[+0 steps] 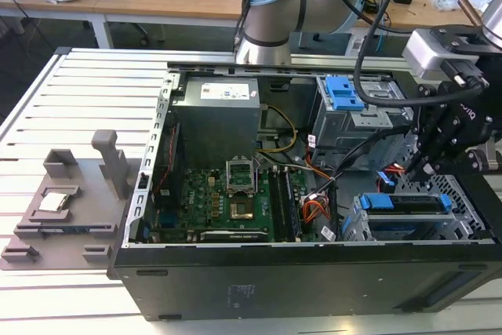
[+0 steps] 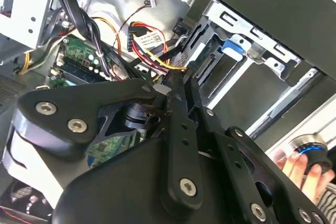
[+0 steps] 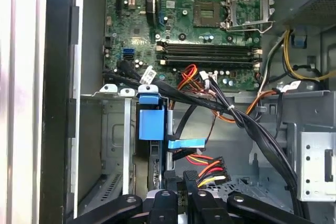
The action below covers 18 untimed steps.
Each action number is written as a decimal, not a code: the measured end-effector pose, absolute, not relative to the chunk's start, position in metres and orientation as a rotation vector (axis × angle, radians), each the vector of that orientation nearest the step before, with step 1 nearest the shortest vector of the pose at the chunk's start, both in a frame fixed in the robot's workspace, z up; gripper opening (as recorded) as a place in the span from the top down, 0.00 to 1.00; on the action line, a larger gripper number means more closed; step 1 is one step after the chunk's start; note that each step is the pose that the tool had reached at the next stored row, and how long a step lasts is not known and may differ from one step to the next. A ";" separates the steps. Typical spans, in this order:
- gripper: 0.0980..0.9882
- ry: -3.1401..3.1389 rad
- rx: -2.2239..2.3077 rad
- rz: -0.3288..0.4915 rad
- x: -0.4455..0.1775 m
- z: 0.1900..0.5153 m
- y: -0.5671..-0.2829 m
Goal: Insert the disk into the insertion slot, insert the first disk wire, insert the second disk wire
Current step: 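Insert the first disk wire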
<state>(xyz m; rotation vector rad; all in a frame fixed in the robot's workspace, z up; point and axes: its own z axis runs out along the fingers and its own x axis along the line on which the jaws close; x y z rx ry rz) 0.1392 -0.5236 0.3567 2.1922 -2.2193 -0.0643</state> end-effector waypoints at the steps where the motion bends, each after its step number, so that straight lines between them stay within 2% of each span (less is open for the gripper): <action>1: 0.92 -2.231 2.181 -0.064 0.139 0.356 -0.524; 4: 0.92 -2.240 2.171 -0.065 0.139 0.351 -0.528; 7: 0.92 -2.218 2.151 -0.017 0.140 0.349 -0.528; 18: 0.92 -2.212 2.155 -0.019 0.144 0.342 -0.531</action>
